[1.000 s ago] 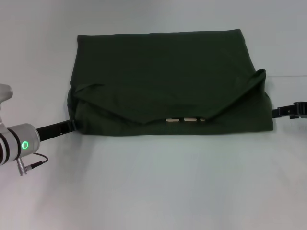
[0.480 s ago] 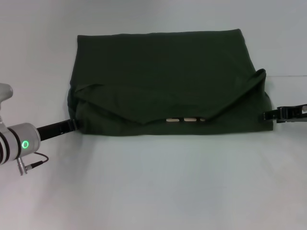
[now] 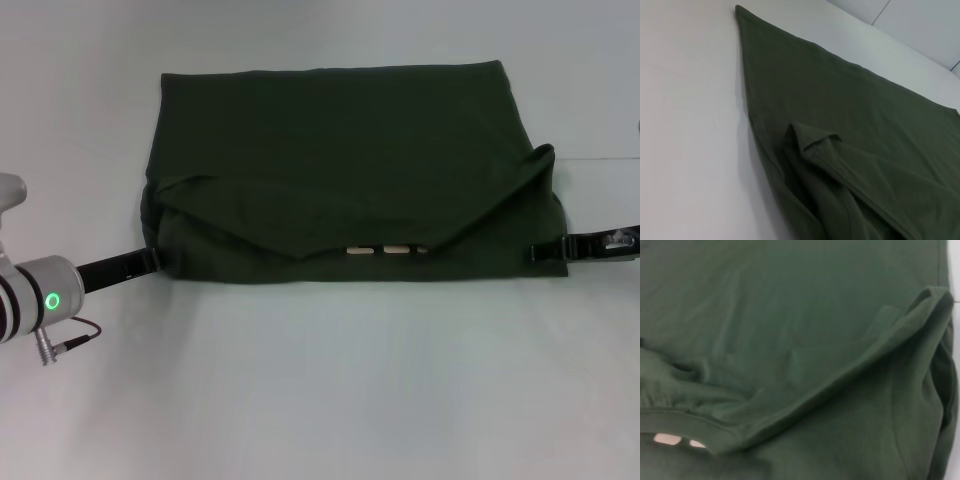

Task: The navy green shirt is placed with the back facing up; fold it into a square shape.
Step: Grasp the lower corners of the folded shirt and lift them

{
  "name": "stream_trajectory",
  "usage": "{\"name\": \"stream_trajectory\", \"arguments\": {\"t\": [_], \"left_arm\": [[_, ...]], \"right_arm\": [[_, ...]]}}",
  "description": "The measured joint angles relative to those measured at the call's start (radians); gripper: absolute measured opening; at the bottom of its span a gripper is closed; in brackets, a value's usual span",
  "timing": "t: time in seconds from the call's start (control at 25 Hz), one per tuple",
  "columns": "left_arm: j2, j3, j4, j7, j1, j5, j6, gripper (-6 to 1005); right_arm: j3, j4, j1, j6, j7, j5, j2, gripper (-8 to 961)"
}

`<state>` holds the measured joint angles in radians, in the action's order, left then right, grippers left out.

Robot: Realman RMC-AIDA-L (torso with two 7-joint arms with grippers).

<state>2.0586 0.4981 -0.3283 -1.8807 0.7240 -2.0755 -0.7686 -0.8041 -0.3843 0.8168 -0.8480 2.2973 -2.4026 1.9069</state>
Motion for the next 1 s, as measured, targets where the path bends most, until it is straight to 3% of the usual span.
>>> {"name": "stream_trajectory", "arguments": {"t": [0.36,0.56,1.0], "left_arm": [[0.000,-0.001,0.000,0.000,0.000,0.000,0.000,3],[0.000,-0.003,0.000,0.000,0.000,0.000,-0.002,3],[0.000,-0.007,-0.003,0.000,0.000,0.003,-0.012,2]], "right_arm": [[-0.020,-0.001,-0.008,0.018,0.000,-0.001,-0.005,627],[-0.021,0.000,-0.008,0.030,-0.032,0.004,0.014,619],[-0.016,-0.009,-0.006,0.026,-0.035,0.007,0.022,603]]}}
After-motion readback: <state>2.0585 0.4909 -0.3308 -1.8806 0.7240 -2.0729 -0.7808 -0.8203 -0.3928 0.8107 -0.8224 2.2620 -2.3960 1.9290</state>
